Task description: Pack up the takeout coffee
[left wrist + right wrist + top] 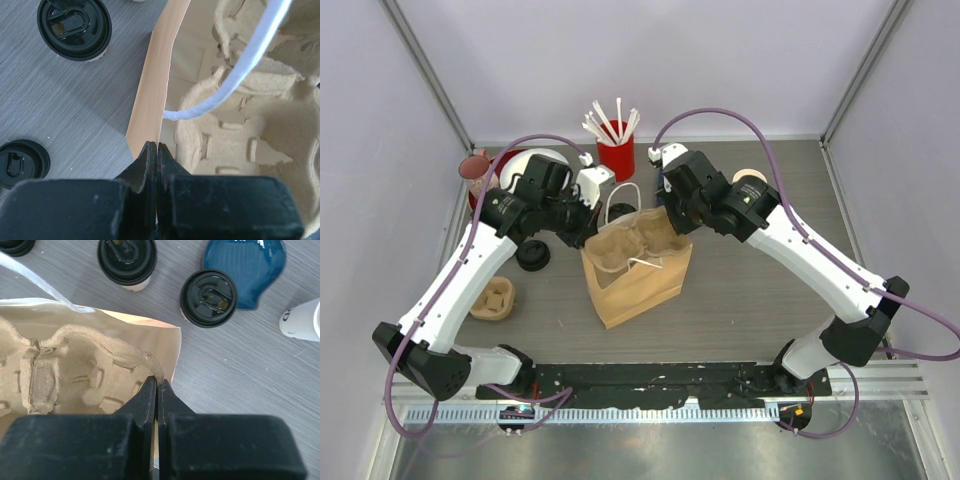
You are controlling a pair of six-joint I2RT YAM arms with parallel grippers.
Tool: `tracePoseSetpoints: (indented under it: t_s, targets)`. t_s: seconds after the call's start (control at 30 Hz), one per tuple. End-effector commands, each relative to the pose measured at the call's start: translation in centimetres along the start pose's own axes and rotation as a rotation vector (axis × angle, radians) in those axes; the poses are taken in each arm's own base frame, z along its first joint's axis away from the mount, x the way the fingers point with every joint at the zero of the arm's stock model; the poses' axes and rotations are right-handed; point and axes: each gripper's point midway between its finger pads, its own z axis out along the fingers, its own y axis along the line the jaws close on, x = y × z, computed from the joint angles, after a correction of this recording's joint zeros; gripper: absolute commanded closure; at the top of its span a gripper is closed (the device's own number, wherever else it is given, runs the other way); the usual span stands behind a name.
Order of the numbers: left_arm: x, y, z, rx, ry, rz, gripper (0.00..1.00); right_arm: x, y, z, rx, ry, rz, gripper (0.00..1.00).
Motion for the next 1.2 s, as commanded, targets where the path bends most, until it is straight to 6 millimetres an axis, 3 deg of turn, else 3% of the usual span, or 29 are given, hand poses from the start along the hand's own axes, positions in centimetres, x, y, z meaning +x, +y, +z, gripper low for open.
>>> tracePoseSetpoints:
  t_s: [0.0,0.13,0.17,0.3,0.57,0.73,0.77,0.87,1.17]
  targets:
    - [-2.1,0.0,-0.9,-0.016,-0.078,0.039,1.00,-1.7,-2.3,-1.5,0.114,-0.064,0.014,0.99]
    - [-1.6,-0.3,-1.0,-0.004,-0.059,0.103,1.00,-3.2,-1.3,-2.3,0.048,-0.098,-0.012,0.99]
    - [-1.6,-0.3,-0.9,-0.005,-0.057,0.111,1.00,-3.6,0.2,-2.5,-0.031,-0.104,-0.019,0.99]
    - [-1.8,-0.7,-0.7,0.006,-0.057,0.130,1.00,-5.1,2.3,-2.3,-0.105,-0.132,-0.046,0.99]
    - [-2.0,-0.3,-0.7,-0.022,-0.068,0.095,1.00,-2.4,3.3,0.0,-0.138,-0.052,-0.027,0.99]
    - [-2.6,1.5,-1.1,-0.141,-0.088,0.037,1.00,-0.5,1.8,-0.1,-0.065,-0.034,0.023,0.99]
    - [-2.7,1.5,-1.2,-0.148,-0.097,0.030,1.00,0.9,1.6,0.6,-0.052,-0.005,0.021,0.99]
    - [-3.1,1.3,-1.5,-0.147,-0.119,-0.001,1.00,2.2,1.9,1.1,-0.060,0.006,0.042,0.99]
    - [-2.9,1.5,0.5,-0.147,-0.123,-0.152,1.00,2.4,4.4,2.4,-0.061,-0.017,0.011,0.99]
